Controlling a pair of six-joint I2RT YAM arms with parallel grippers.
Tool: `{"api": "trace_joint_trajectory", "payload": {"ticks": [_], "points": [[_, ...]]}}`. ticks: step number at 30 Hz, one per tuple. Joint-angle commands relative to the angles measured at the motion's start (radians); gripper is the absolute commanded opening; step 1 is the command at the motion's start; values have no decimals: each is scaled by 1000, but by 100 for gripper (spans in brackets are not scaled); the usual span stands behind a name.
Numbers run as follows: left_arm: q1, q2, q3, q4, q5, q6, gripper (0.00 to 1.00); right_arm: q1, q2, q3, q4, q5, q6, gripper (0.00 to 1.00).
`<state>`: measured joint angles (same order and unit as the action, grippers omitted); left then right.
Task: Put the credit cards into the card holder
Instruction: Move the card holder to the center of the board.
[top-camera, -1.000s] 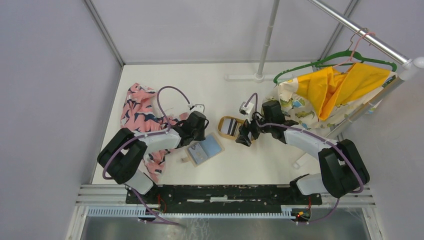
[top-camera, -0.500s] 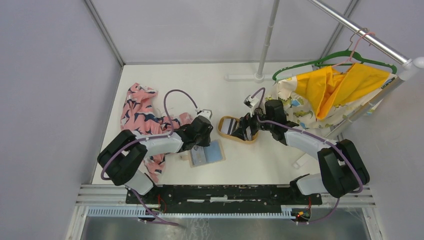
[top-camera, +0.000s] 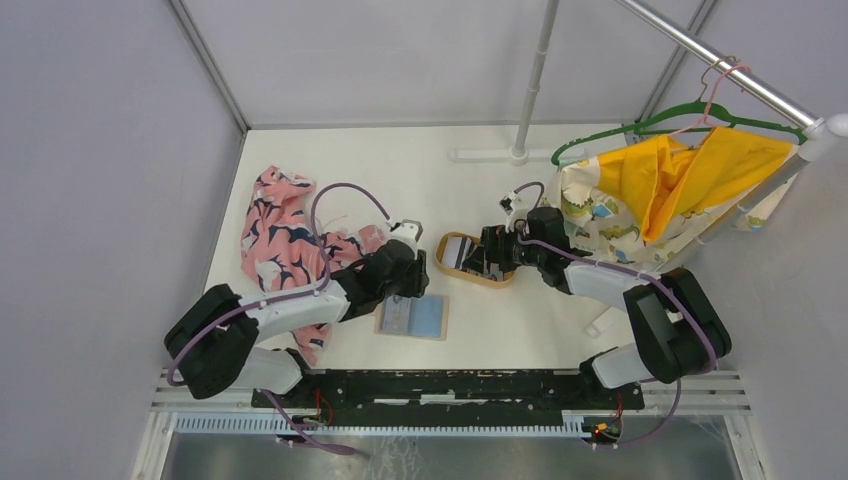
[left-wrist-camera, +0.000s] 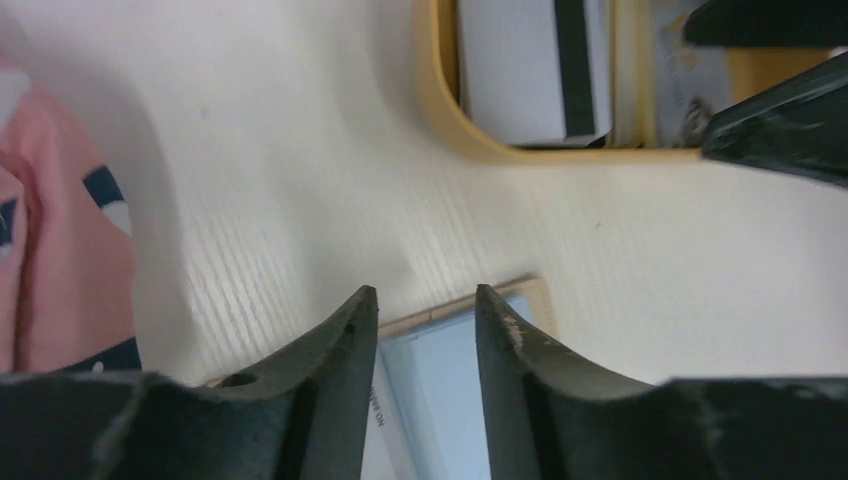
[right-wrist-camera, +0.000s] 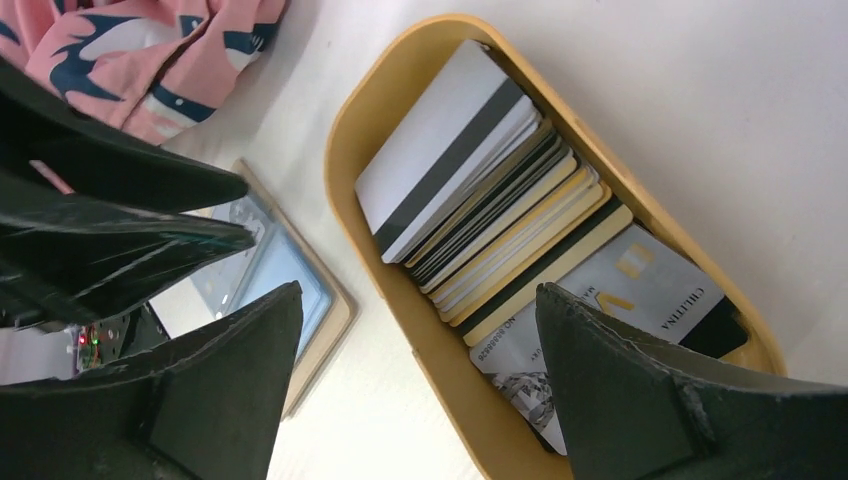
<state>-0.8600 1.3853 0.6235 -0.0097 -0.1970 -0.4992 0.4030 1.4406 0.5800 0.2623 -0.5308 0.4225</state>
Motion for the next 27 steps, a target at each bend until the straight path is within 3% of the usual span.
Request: {"api": "trace_joint_trajectory", "payload": {"ticks": [1, 5, 8, 16, 27], "points": [[14, -65, -3, 185, -70, -26, 50, -5, 18, 4, 55, 79, 97, 91], [64, -26, 13, 273, -22, -36, 63, -5, 47, 10, 79, 97, 147, 91], [102, 22, 29, 313, 18, -47, 67, -5, 71, 10, 106, 82, 196, 91], [151, 152, 69, 432, 148, -29, 65, -6, 110, 11, 163, 67, 300, 90], [152, 262, 128, 447, 205, -11, 55, -23, 140, 1, 157, 87, 416, 90]]}}
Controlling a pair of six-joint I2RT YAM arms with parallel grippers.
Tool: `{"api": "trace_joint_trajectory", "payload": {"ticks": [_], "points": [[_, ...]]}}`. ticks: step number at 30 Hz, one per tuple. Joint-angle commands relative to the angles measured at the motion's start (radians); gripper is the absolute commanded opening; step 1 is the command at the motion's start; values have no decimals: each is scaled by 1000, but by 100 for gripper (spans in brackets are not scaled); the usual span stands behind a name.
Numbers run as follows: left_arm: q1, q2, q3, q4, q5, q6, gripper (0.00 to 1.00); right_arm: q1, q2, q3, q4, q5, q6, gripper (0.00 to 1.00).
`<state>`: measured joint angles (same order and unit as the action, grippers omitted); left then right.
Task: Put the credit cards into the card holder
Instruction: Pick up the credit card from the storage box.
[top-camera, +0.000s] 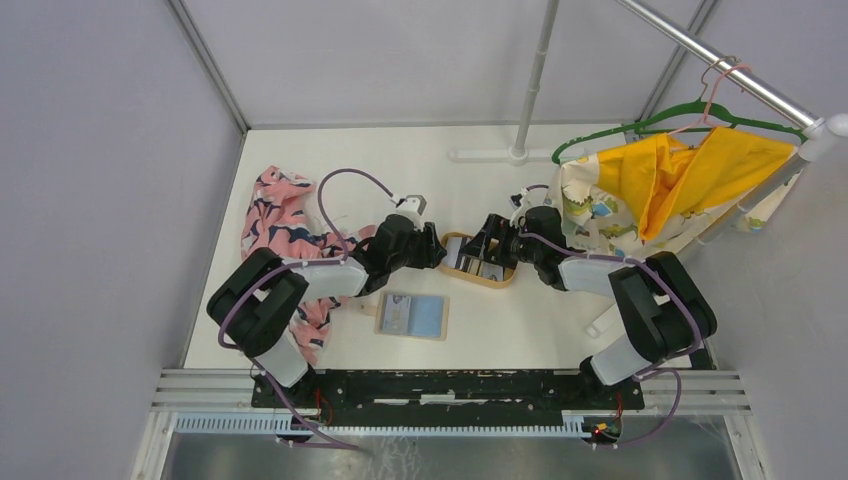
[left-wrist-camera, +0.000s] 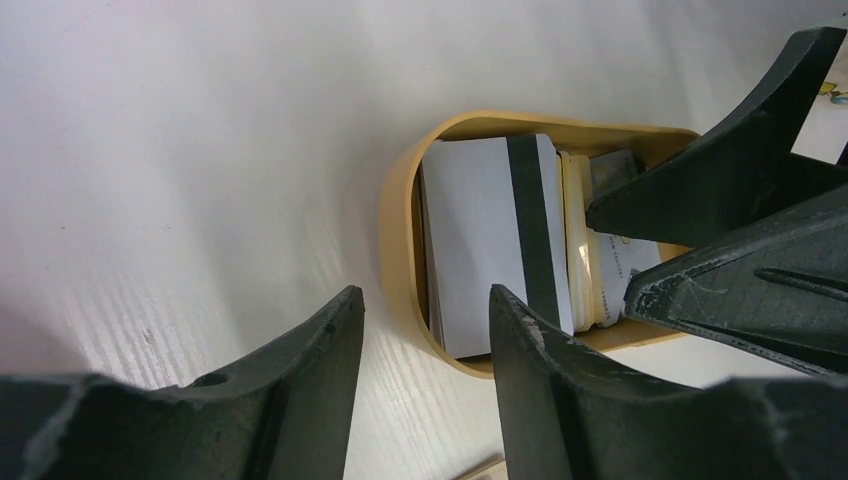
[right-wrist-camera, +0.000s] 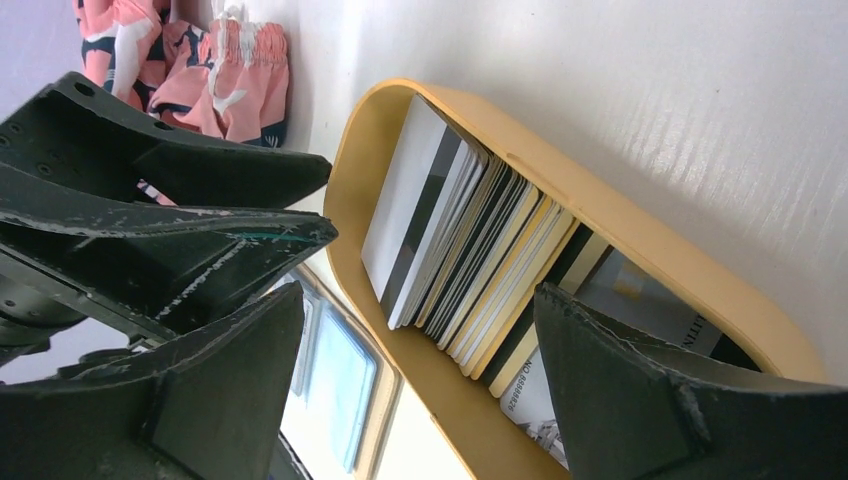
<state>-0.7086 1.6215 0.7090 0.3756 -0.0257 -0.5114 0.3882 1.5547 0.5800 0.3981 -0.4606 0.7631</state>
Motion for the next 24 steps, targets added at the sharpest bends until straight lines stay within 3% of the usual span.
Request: {"api": "trace_joint_trajectory", "payload": {"ticks": [1, 8, 14, 24], "points": [[0, 33, 45, 61, 45, 2, 53, -8, 32, 3, 27, 11, 90, 90], [0, 54, 45, 55, 71, -4, 41, -8, 7, -6, -20, 90, 91, 88], [0, 40, 34, 56, 80, -13, 40, -9, -69, -10, -56, 143, 71, 88], [-1, 60, 38, 69, 115, -19, 37, -8, -10, -6, -37, 119, 75, 88]]}}
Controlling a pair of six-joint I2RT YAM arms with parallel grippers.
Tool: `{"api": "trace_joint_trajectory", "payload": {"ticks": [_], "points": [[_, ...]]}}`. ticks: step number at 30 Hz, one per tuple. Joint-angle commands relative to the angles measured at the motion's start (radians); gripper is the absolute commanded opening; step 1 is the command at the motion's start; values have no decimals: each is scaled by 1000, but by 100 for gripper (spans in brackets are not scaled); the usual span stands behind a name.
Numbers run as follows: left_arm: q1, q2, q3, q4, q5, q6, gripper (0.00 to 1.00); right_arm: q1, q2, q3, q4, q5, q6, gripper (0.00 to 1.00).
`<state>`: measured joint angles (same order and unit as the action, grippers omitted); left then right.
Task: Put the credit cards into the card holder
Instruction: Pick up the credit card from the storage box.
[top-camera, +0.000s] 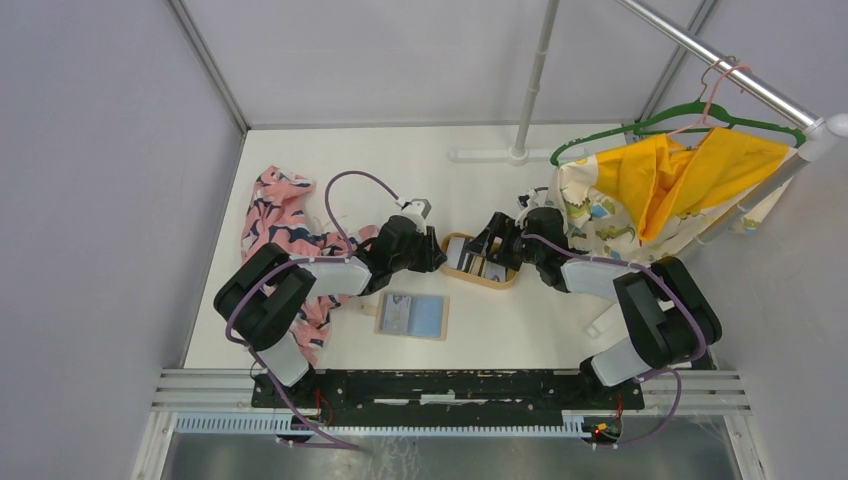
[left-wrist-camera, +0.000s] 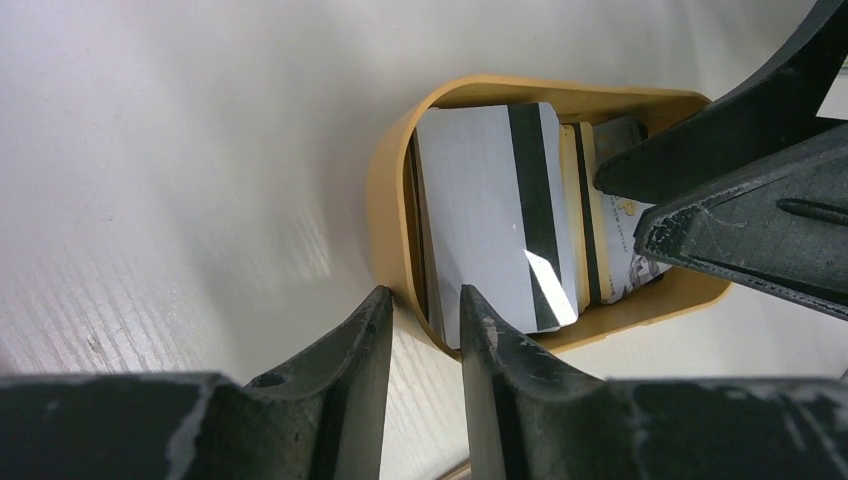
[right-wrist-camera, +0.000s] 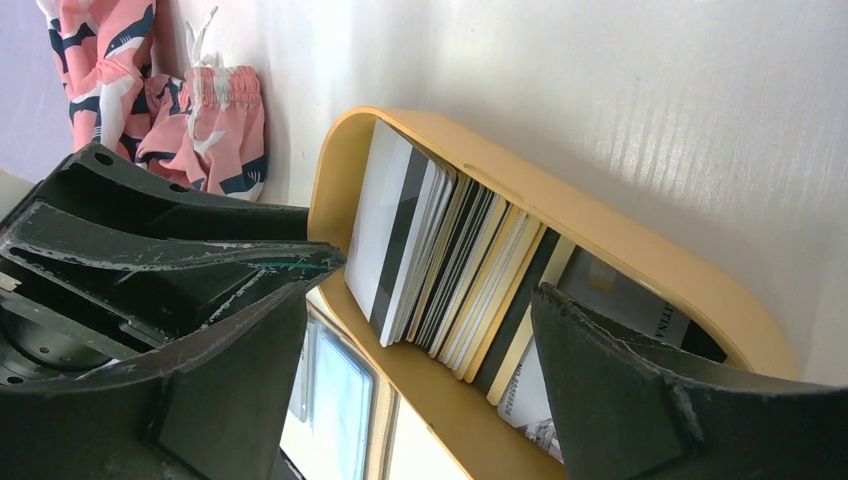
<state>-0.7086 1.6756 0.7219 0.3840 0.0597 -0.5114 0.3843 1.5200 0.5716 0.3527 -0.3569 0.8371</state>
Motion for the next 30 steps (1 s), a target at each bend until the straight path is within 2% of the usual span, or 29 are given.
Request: {"api": "trace_joint_trajectory", "payload": {"ticks": [1, 11, 23, 30], "points": [[-2, 6, 26, 61, 35, -21, 37, -4, 32, 2, 13, 9, 5, 88], [-19, 29, 35, 62, 43, -24, 34, -4, 65, -16, 82, -50, 49, 88], [-40, 57, 47, 56, 29, -31, 32, -21, 32, -51, 317, -227, 165, 85], [-46, 58, 51, 56, 37, -38, 32, -28, 27, -55, 343, -243, 178, 82]]}}
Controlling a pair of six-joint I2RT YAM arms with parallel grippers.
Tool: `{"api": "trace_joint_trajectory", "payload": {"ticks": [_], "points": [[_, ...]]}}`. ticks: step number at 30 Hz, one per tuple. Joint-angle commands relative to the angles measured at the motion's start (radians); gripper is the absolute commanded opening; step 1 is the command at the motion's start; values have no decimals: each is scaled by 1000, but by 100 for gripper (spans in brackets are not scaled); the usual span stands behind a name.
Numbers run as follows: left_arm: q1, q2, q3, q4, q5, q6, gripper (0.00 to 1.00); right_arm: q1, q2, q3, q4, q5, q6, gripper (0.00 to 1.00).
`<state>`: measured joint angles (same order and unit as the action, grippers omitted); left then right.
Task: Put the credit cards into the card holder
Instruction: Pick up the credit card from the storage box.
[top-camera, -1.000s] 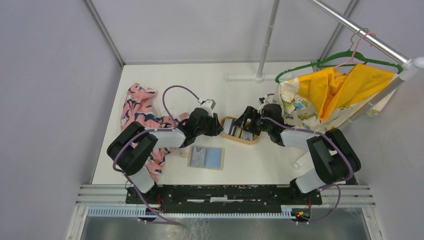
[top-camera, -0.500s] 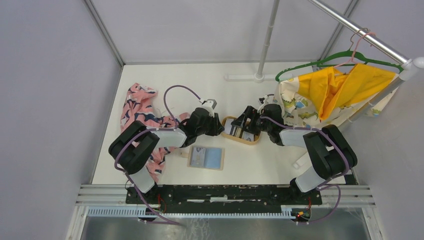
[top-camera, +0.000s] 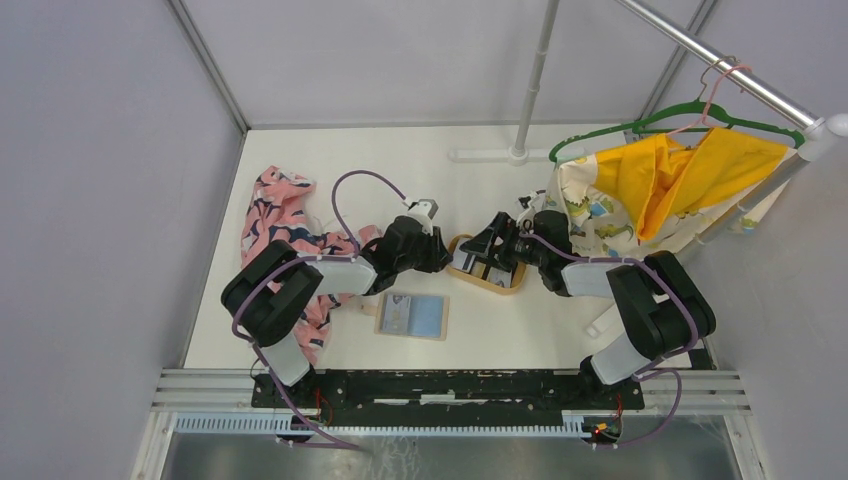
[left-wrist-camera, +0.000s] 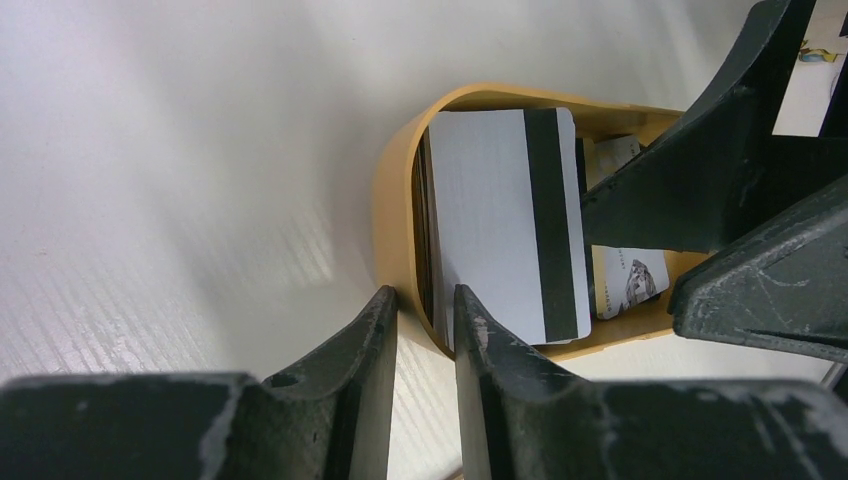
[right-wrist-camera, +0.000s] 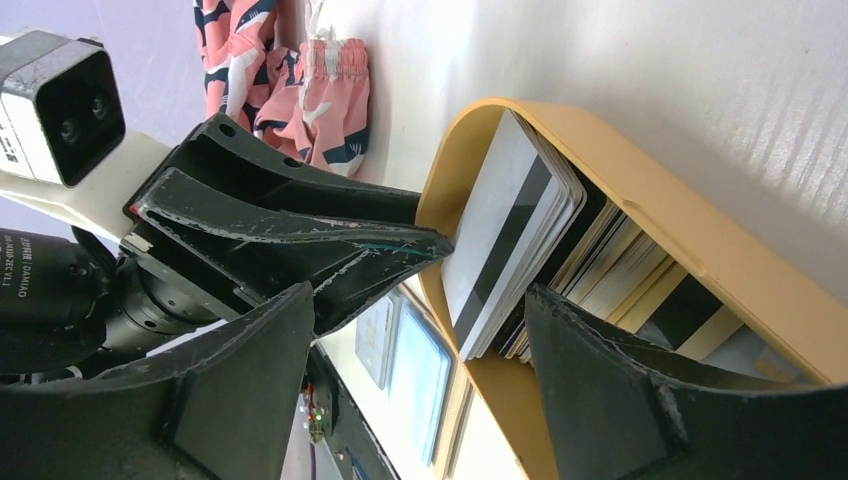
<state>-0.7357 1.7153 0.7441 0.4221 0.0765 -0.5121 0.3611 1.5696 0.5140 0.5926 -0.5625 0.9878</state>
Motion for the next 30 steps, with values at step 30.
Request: {"api": "trace_joint_trajectory", "payload": {"ticks": [30], "points": [[-109, -3, 34, 20, -14, -72, 32, -25, 15, 107, -223, 91, -220, 76]]}}
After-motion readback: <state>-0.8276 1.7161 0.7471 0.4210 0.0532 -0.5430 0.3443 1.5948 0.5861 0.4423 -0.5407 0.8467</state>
